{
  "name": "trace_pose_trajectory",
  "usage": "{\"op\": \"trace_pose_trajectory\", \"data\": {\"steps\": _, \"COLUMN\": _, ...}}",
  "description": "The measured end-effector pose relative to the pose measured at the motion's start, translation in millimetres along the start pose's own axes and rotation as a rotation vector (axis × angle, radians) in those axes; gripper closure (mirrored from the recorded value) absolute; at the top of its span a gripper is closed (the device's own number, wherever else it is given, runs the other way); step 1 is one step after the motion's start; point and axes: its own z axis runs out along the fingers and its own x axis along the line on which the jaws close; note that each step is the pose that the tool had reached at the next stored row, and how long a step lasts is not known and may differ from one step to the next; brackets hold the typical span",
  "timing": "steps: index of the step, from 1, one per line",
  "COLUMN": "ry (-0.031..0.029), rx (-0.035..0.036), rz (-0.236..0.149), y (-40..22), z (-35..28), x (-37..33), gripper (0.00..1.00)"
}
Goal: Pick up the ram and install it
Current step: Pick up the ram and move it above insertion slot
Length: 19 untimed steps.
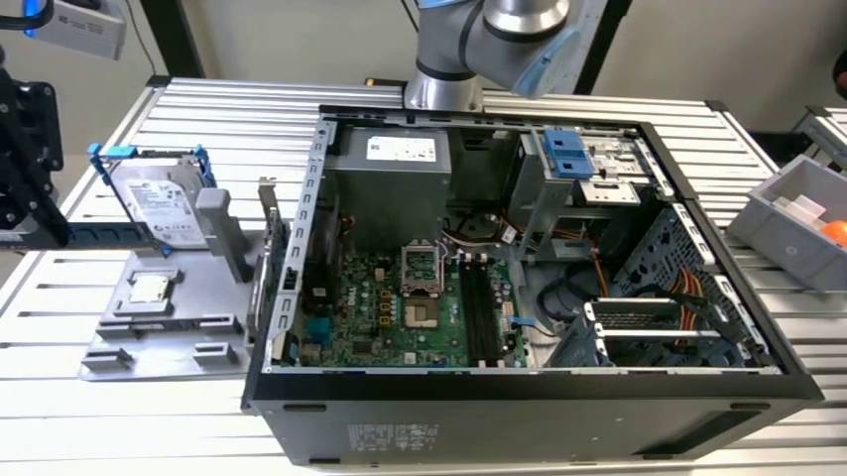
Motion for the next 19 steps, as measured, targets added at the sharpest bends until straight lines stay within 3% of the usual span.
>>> {"op": "trace_pose_trajectory", "data": {"steps": 19, "ry": -0.0001, "rx": 0.0, "rz": 0.0, "y": -34.2, "z": -0.2, "x": 0.7, "gripper": 1.0}}
